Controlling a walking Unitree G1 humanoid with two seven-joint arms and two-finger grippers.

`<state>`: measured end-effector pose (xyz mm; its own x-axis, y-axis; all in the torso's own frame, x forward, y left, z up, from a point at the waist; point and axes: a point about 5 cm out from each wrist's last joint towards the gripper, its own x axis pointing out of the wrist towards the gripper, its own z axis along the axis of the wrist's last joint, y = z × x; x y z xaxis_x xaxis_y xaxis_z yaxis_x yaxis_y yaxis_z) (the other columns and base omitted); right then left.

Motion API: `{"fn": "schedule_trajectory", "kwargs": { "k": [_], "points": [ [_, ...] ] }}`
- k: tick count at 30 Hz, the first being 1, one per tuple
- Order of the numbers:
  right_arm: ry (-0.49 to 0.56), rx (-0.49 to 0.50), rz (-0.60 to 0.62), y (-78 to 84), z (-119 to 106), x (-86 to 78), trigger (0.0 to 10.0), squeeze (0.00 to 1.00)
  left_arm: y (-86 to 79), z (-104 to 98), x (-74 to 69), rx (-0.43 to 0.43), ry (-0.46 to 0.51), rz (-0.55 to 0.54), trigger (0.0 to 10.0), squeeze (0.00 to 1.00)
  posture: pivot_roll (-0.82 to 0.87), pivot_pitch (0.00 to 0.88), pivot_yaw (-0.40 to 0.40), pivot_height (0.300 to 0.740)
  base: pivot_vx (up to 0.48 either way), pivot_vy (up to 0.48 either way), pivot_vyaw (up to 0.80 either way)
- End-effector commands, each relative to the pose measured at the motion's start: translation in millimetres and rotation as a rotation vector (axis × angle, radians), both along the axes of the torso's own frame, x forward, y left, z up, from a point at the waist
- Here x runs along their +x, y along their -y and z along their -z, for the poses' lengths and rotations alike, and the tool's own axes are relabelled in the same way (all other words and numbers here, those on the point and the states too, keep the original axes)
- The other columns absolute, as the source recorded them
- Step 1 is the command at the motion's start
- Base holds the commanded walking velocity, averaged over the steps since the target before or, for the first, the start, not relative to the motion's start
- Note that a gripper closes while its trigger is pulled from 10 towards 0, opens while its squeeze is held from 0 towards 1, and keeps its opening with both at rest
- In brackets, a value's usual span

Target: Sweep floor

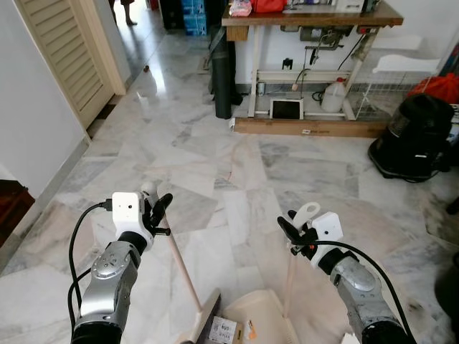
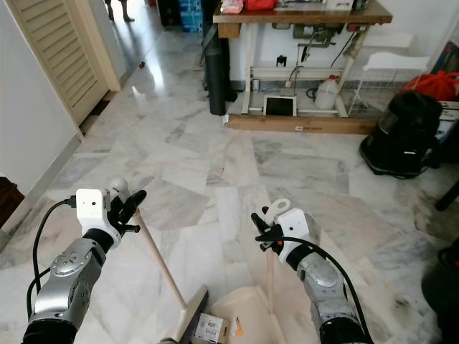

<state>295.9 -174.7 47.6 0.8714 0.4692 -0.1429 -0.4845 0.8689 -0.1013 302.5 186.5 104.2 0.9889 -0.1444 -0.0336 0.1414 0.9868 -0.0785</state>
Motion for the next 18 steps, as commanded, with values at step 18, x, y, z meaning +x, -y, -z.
{"fn": "schedule_trajectory", "kwargs": {
  "k": [18],
  "points": [
    [0.028,0.010,-0.007,-2.2,-5.8,4.6,10.0,0.00,-6.0,-3.7,1.6,0.041,0.000,-0.018,10.0,0.00,-0.04,0.035,0.068,0.740,0.000,0.000,0.00]
  ]
}}
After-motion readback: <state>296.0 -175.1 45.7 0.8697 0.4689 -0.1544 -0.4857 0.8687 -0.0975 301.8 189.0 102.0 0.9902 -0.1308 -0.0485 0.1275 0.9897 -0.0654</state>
